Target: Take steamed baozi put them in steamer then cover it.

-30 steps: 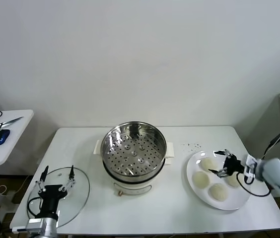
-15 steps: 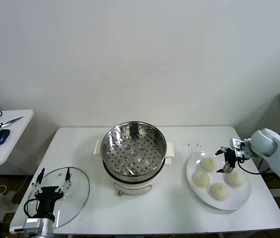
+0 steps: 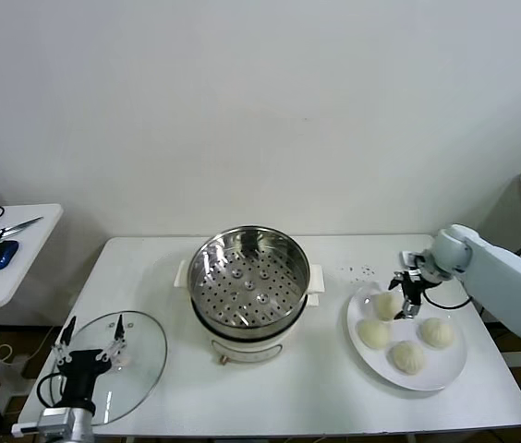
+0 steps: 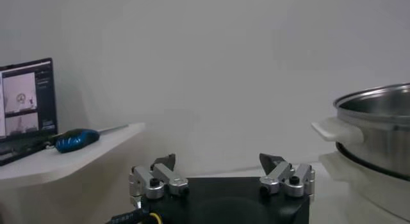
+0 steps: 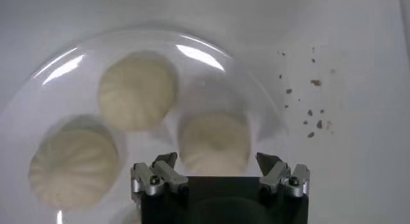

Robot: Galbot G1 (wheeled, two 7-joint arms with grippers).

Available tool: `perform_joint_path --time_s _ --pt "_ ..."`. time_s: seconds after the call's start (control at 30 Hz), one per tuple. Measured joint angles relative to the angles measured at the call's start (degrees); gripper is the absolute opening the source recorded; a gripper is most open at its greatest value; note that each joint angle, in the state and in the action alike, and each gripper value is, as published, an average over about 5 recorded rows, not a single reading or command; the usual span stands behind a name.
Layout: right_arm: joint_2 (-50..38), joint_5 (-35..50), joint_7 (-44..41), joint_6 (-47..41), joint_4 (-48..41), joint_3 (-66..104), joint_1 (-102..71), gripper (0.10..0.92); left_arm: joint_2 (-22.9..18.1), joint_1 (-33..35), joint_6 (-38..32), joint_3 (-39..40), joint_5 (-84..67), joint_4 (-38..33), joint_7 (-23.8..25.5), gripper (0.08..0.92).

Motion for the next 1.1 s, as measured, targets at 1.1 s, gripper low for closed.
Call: perform_joint_path --time_s 1.1 --pt "2.13 2.77 -2.76 5.93 1.07 -10.65 13.01 0.704 0.2 0.49 1.69 -0.76 -0.79 -0.71 -1.24 0.823"
